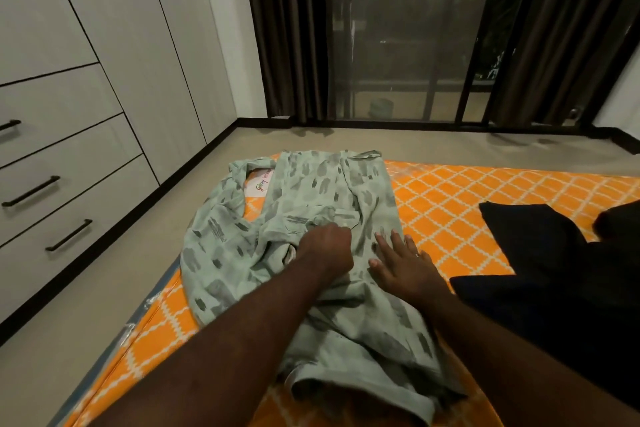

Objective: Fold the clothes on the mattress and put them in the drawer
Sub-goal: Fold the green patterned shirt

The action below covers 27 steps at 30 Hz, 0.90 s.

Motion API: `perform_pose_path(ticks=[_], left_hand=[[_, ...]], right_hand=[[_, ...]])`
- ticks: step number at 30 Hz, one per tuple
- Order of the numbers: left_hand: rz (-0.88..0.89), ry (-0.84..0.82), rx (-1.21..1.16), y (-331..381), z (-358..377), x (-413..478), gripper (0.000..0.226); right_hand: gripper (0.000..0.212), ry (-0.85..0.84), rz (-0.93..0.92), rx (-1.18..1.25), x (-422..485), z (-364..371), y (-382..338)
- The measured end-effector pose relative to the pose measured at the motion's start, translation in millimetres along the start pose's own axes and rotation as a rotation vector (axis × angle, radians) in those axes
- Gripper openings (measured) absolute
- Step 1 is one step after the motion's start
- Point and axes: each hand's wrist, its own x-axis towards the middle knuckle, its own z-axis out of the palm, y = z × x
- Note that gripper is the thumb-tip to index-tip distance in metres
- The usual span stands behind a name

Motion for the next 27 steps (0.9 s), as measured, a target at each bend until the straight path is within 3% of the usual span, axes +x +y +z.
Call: perform_pose_path(ticks=[3,4,6,8,11,15,18,21,23,27], left_hand=[[-0.029,-0.049,-0.062,8,14,6,0.031],[-0.055,-0.064,-0.092,10,21,9,0.031],[-0.103,-0.052,-0.173,9,32,13,0.03],[-0.168,-0.043,-0.267,5,38,18,0.035],[-0.291,-0.031,-0.443,-7,39,25,0.044],[-0.339,0.065,-0.529,-18,40,18,0.036],[-0.18,0.241,-0.298,-16,39,-2,0.028],[0.181,0.519,-0.05,-10,37,-28,0.026],[0.392,0.586,-0.034,-1,35,-49,0.023],[0.555,0.212,-0.108,14,42,-93,0.024]], right_hand=[[0.115,-0.014,-0.003,-0.048,0,10,6],[0.114,-0.004,0.01,-0.045,0,11,6],[0.088,0.021,0.053,-0.029,0,12,5],[0.075,0.011,0.102,-0.028,0,10,5],[0.075,0.003,0.152,-0.025,-2,7,9],[0.072,-0.058,0.127,0.071,-5,-1,9],[0.068,-0.022,0.095,0.251,-12,-18,7],[0.056,0.159,0.03,0.375,-21,-36,1],[0.037,0.252,-0.017,0.34,-32,-47,-5],[0.036,0.107,-0.152,0.152,-69,-58,-16]])
